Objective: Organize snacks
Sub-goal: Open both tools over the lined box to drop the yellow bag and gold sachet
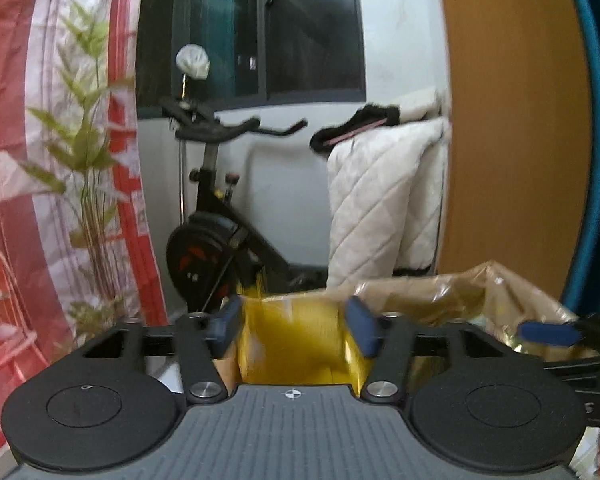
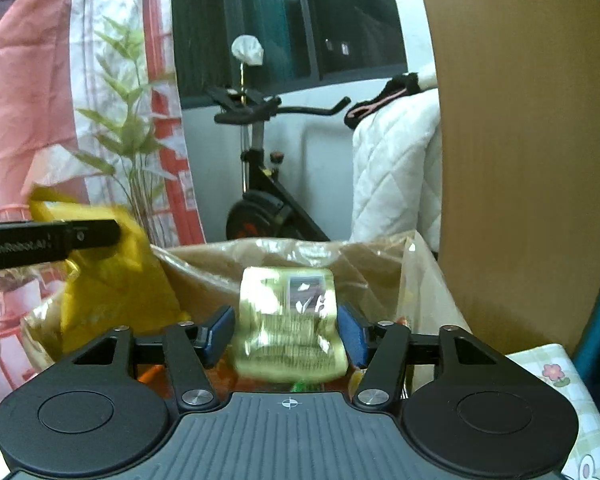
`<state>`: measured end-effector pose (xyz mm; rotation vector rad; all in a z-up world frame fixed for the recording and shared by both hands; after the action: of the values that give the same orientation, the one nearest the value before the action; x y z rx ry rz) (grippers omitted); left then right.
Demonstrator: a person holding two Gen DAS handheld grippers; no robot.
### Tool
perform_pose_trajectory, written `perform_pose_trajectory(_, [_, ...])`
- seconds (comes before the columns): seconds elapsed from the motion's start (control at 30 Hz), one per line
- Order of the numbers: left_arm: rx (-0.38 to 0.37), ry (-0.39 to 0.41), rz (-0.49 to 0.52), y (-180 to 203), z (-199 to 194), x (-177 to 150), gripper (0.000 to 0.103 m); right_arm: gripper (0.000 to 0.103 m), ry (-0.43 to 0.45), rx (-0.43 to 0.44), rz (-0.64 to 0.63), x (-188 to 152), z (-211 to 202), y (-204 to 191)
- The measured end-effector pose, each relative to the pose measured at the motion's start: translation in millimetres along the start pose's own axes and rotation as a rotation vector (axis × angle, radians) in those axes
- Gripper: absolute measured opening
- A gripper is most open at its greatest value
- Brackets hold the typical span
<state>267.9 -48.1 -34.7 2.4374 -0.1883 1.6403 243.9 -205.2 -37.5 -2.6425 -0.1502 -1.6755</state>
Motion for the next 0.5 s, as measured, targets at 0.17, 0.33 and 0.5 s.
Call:
perform_pose_trajectory(0.17, [-0.044,-0.018,-0.077,-17.6,-12.2,-5.5,0.089,0.081,0.016,0.000,0.007,-7.2,-10.2,-1.8])
perform_pose_trajectory(0.33, [-0.020,-0.023,-0.056,-18.0,-35.4,-11.6,0.089,0.081,0.033,0.022,0.012,-9.3,-29.0,-6.1])
perform_pose_trajectory(0.5, [-0.028,-0.032,-0.092,-19.9,-65.7,-17.8,0.089,0.081,0.044,0.046,0.031,-14.7,-54.3,-9.1])
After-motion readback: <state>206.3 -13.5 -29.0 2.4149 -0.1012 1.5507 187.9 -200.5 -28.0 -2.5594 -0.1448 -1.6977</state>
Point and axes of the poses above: each gripper's, at about its wrist camera, not at the fingertips, and z roughly the way its jaws point, y to its right, x to its top, the point moved 4 cm from there along z, roughly the way its jaws point, and after that the axes turned 9 degrees about -z, right-handed, at the moved point
